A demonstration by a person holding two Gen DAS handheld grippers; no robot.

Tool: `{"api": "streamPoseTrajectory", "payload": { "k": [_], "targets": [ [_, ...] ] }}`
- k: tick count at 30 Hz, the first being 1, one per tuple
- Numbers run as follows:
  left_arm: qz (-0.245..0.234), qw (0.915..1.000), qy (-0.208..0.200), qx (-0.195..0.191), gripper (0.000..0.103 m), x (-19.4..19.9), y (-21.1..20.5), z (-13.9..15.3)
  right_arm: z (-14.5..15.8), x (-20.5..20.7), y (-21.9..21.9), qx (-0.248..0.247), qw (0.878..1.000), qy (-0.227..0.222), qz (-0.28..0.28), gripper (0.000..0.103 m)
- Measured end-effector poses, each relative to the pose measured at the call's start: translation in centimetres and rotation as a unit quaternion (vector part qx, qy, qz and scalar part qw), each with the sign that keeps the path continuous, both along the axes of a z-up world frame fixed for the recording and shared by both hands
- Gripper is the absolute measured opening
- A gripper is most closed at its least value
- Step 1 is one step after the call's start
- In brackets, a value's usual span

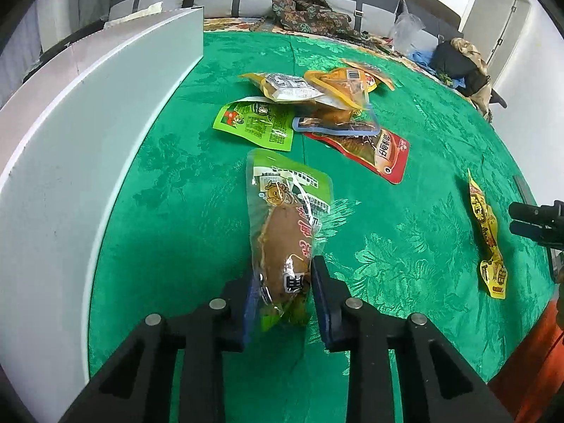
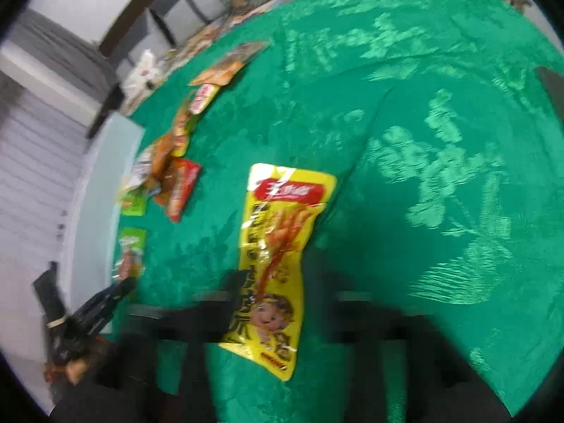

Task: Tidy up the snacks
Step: 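Lift both held packs above the cloth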

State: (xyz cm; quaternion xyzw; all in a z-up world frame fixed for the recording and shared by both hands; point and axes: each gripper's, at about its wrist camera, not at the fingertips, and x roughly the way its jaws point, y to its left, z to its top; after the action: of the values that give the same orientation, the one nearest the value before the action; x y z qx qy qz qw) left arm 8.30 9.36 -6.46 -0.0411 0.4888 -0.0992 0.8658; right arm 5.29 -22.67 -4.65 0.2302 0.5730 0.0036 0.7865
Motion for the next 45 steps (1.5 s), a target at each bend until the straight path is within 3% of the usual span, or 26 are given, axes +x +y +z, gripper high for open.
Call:
{"api": "streamPoseTrajectory", "payload": {
  "k": [2,4,7,9,10,12,13,16,17,18,20,24,29,31,33,35,40,42,45],
  "targets": [
    [0.002,0.9999,0.002,0.012,0.050,0.1,-0.2,-0.3,0.6,0.0,1.4,-0.036,0.999,0.005,-0.008,0.078],
    [0.005,0.9986,-0.004,0.053,0.060,0.0,-1.0,-0.7,0.1,0.1,3.1,-0.065,0.998,0.012,-0.006,0.078],
    [-0.004,0.9949,-0.005,0.101,0.089,-0.4,-1.9,-1.1,-1.6,1.2,6.9,-0.148,0.988,0.015,0.028,0.084],
    [-0.006,0.9932,-0.015,0.116,0.094,-0.7,-2.1,-1.2,-2.6,2.6,9.4,-0.212,0.974,0.018,0.076,0.079],
    [-0.008,0.9941,-0.014,0.107,0.093,-0.7,-1.9,-1.3,-2.6,3.1,9.9,-0.213,0.973,0.005,0.089,0.054],
    [0.000,0.9968,-0.019,0.077,0.058,-0.7,-1.1,-0.9,-2.2,3.8,9.3,-0.189,0.978,0.011,0.086,0.044],
    [0.001,0.9965,-0.023,0.081,0.049,-0.7,-1.0,-0.8,-1.8,3.9,8.7,-0.173,0.982,0.010,0.081,0.037],
    [0.002,0.9984,-0.020,0.053,0.039,-0.3,-0.3,-0.7,-2.0,3.6,5.7,-0.078,0.996,0.017,0.033,0.031],
    [0.003,0.9993,-0.019,0.032,0.037,-0.2,0.1,-0.5,-2.0,3.2,4.5,-0.039,0.999,0.012,0.016,0.011],
    [0.007,0.9998,-0.017,0.008,0.034,-0.2,0.6,-0.3,-2.0,2.6,2.9,0.017,1.000,0.001,-0.007,0.013],
    [0.014,0.9995,-0.015,-0.025,0.027,-0.2,1.4,0.0,-1.9,1.7,1.0,0.078,0.996,-0.012,-0.034,0.010],
    [0.023,0.9981,-0.021,-0.054,0.026,-0.4,2.0,0.7,-1.9,0.8,-0.7,0.134,0.989,-0.023,-0.050,0.004],
    [0.016,0.9979,-0.022,-0.058,0.026,-0.5,1.5,0.7,-1.5,0.6,-0.9,0.152,0.986,-0.037,-0.057,0.004],
    [0.016,0.9978,-0.024,-0.060,0.026,-0.5,1.5,0.6,-0.6,0.2,-0.1,0.119,0.991,-0.031,-0.047,0.007],
    [0.016,0.9975,-0.026,-0.064,0.026,-0.6,1.6,0.6,0.0,0.4,1.2,0.042,0.999,-0.009,-0.032,0.016],
    [0.016,0.9974,-0.031,-0.063,0.026,-0.6,1.6,0.6,0.1,0.0,2.8,0.018,0.999,0.017,-0.025,0.072],
    [0.014,0.9973,-0.036,-0.062,0.026,-0.9,1.5,0.5,-1.2,-1.6,9.4,-0.096,0.994,0.040,0.031,0.071],
    [0.013,0.9973,-0.040,-0.061,0.026,-1.1,1.5,0.5,-1.8,-0.8,11.5,-0.159,0.986,0.025,0.035,0.075],
    [0.009,0.9973,-0.045,-0.057,0.026,-1.5,1.6,0.6,-2.5,0.1,12.8,-0.206,0.975,0.012,0.078,0.065]
  ]
}}
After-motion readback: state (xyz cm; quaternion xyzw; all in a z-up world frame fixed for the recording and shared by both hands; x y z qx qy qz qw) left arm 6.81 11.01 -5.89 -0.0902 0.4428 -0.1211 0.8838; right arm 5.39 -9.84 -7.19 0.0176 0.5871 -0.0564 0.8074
